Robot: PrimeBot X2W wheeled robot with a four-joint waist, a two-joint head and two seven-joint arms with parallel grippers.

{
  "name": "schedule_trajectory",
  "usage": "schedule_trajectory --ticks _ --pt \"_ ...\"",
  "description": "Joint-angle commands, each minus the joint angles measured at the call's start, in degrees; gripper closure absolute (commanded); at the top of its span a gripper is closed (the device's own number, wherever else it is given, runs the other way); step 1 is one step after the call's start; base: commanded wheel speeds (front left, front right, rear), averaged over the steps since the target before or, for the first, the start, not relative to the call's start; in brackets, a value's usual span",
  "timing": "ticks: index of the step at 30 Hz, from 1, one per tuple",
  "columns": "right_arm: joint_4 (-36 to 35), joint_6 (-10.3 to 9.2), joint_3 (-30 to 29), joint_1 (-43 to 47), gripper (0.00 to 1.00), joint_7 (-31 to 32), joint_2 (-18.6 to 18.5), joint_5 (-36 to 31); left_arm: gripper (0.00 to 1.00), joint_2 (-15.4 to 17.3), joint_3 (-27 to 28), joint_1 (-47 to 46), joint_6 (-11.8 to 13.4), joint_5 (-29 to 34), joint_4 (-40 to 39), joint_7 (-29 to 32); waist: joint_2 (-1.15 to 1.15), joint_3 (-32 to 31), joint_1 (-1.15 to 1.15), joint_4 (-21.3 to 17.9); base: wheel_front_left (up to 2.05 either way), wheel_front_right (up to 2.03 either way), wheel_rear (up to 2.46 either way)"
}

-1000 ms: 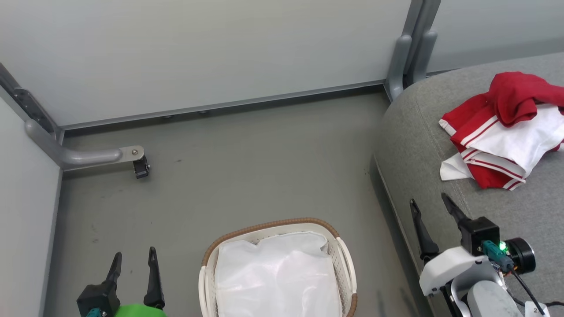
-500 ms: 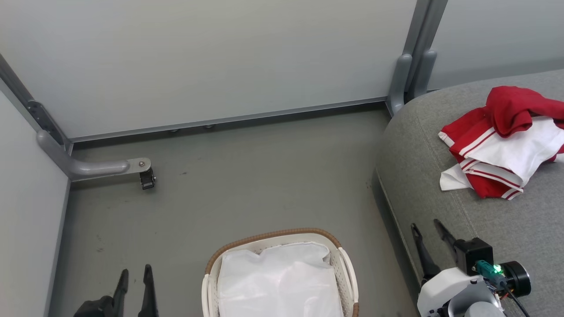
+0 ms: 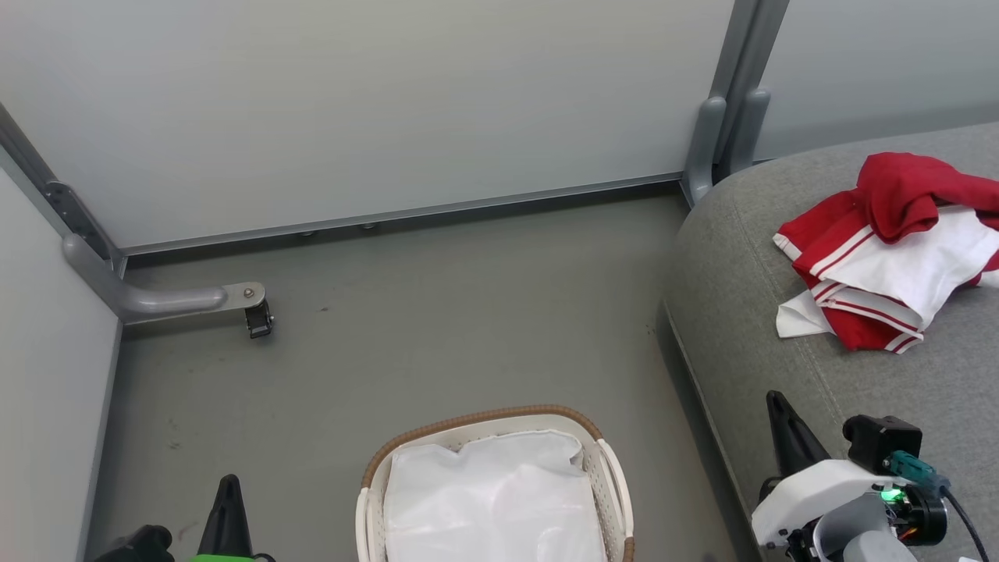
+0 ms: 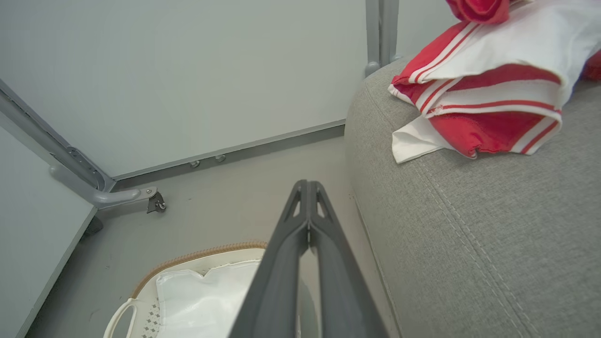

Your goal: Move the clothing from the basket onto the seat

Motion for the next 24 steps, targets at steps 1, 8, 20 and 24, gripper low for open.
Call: schedule_trajectory --ticks 1,8,20,24 --pt "-1.40 -0.01 -0.40 -0.44 1.00 0.56 -0.30 3.02 1.00 0.21 0.40 -1.96 -0.29 -2.61 -1.19 0.58 0.00 -0.01 0.00 -0.04 0.00 0.00 0.00" --pt "-2.41 -0.02 -0.95 -0.29 1.00 2.09 -0.31 10.08 1.00 0.24 0.67 -2.69 -0.43 -8.74 -1.94 2.16 0.00 -0.08 0.00 -0.18 0.00 0.00 0.00" --pt "-3.78 -0.02 -1.99 -0.26 1.00 4.71 -0.33 21.17 1.00 0.27 1.25 -4.01 -0.59 -18.40 -2.96 4.80 0.00 -0.19 0.00 -0.43 0.00 0.00 0.00" --pt "-4.19 -0.03 -2.33 -0.27 1.00 5.52 -0.33 24.55 1.00 0.29 1.44 -4.37 -0.65 -21.35 -3.25 5.61 0.00 -0.23 0.00 -0.51 0.00 0.00 0.00"
